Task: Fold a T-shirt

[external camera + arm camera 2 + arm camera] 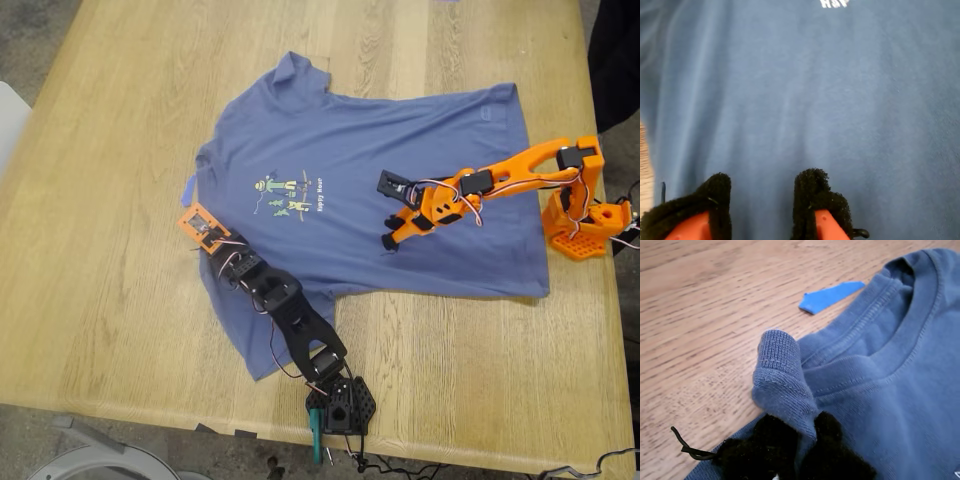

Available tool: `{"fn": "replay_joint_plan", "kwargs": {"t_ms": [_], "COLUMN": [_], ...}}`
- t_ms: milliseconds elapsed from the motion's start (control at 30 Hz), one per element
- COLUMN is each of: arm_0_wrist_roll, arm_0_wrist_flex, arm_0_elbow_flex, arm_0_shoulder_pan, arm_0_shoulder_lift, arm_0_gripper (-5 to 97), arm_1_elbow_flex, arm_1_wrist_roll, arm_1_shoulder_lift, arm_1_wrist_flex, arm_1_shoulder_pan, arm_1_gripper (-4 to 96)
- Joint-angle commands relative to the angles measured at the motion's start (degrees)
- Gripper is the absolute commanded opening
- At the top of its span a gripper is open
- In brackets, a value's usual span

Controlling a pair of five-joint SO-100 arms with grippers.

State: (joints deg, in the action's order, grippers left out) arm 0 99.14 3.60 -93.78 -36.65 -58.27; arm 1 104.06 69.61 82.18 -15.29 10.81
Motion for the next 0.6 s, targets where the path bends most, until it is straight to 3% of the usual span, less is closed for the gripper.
{"fn": "replay_joint_plan", "kwargs": {"t_ms": [0,333,567], "arm_0_wrist_roll": [0.88,1.05,1.32], "arm_0_wrist_flex": [-0.70,-1.41,-1.32], "arm_0_elbow_flex": [-0.09,-1.85,-6.24], "arm_0_shoulder_pan": [3.25,3.87,7.29], "arm_0_shoulder_lift": [-4.92,-7.91,-14.24], "arm_0_gripper": [0,0,0], "arm_1_elbow_flex": [-0.62,-5.71,-20.83], "arm_1_wrist_roll": [0.44,-0.26,-0.26], "arm_1_shoulder_lift": [-1.32,-11.60,-23.82], "arm_1_wrist_flex": [2.46,6.42,2.81], "arm_1_shoulder_pan": [-0.26,-2.81,-4.31], "arm_1_gripper": [21.9,20.0,21.3]}}
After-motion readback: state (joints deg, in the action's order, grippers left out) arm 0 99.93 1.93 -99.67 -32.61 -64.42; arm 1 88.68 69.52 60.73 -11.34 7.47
